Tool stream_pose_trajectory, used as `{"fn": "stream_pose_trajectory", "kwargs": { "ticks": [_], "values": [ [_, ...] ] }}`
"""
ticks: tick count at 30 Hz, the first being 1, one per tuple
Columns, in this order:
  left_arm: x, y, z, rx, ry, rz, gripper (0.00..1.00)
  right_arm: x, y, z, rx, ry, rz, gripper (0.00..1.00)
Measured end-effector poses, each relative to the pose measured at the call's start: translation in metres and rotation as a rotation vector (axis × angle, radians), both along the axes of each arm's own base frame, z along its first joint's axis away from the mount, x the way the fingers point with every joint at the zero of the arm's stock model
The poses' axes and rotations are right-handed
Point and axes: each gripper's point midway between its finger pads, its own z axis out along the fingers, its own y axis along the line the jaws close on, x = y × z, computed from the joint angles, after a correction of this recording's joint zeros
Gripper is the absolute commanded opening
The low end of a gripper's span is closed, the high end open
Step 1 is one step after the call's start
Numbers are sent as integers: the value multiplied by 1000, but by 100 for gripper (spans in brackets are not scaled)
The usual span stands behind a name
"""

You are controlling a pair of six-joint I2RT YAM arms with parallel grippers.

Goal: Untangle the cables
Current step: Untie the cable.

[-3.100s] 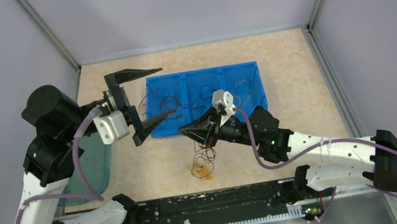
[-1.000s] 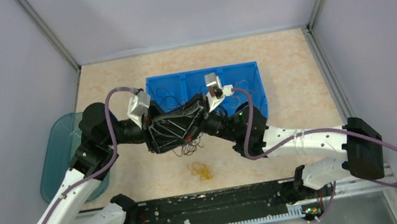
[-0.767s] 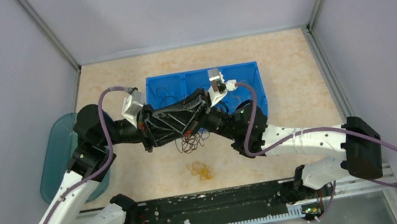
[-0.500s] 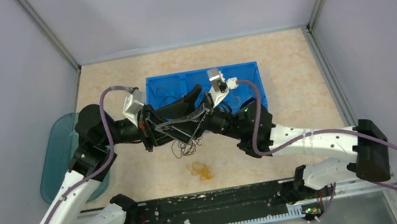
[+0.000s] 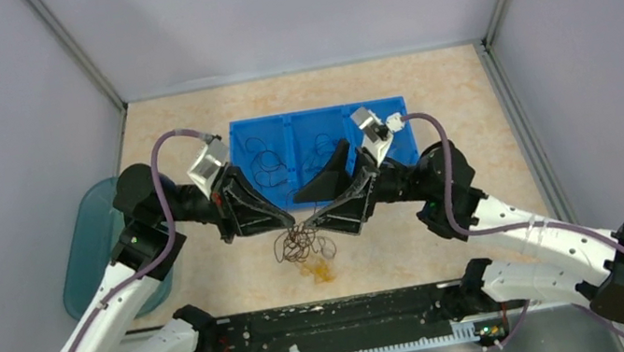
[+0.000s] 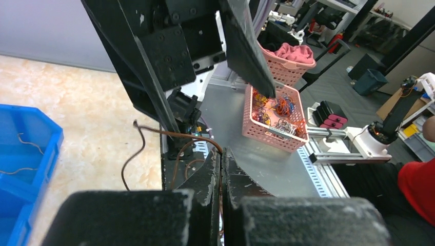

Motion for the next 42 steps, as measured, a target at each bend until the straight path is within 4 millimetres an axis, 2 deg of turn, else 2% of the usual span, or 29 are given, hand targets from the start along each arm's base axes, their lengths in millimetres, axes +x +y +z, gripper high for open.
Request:
{"fn": "stream_pose_trajectory", "kwargs": {
  "ticks": [3, 13, 20, 26, 32, 36, 38, 42],
  "values": [
    [0, 0, 4, -11, 2, -3, 0, -8, 4, -10, -40, 14, 70, 55],
    [2, 0, 14, -33, 10, 0, 0, -18, 24, -42, -105, 117, 270, 50],
    [4, 2, 29, -55, -13, 8, 0, -26, 17, -34, -67, 94, 313, 39],
    [11, 3, 34, -69, -49, 45, 0, -24, 6, -40, -11, 114, 314, 24],
    [22, 2, 36, -76, -88, 100, 0, -25, -3, -30, 64, 112, 310, 17],
    [28, 2, 40, -85, -116, 137, 0, -21, -4, -28, 89, 128, 287, 16],
    [34, 3, 47, -96, -149, 171, 0, -18, -2, -35, 83, 146, 267, 17],
    [48, 8, 78, -155, -267, 274, 0, -11, -1, -69, 22, 207, 215, 16]
  ]
}}
